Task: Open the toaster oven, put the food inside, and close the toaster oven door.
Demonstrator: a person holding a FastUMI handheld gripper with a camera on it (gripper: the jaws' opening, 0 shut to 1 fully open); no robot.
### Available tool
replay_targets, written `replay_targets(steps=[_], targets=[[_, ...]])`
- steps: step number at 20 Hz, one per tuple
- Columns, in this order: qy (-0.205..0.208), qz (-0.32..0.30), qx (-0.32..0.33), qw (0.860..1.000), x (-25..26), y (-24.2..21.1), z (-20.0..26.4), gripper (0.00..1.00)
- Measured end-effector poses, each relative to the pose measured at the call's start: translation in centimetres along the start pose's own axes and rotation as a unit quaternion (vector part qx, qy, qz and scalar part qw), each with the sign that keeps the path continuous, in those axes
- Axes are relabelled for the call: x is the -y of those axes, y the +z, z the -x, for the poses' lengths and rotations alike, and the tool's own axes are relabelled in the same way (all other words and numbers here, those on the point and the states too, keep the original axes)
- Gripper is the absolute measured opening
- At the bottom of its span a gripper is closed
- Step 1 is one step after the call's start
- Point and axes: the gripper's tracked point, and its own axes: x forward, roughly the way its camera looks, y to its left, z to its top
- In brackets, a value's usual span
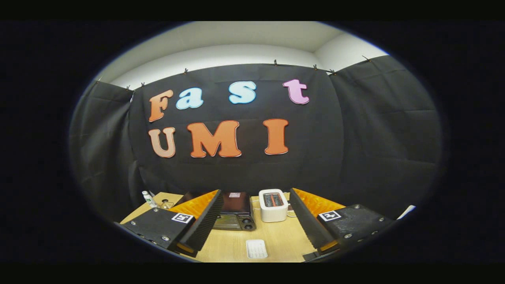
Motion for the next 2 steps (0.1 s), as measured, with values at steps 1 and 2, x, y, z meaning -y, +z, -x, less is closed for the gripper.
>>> replay_targets(steps=[1,2], targets=[[-0.001,-0.003,0.001,1.0,0.05,0.07,-0.05,0.99],[-0.002,-0.004,0.001,1.0,0.08,0.11,-0.14,0.99]])
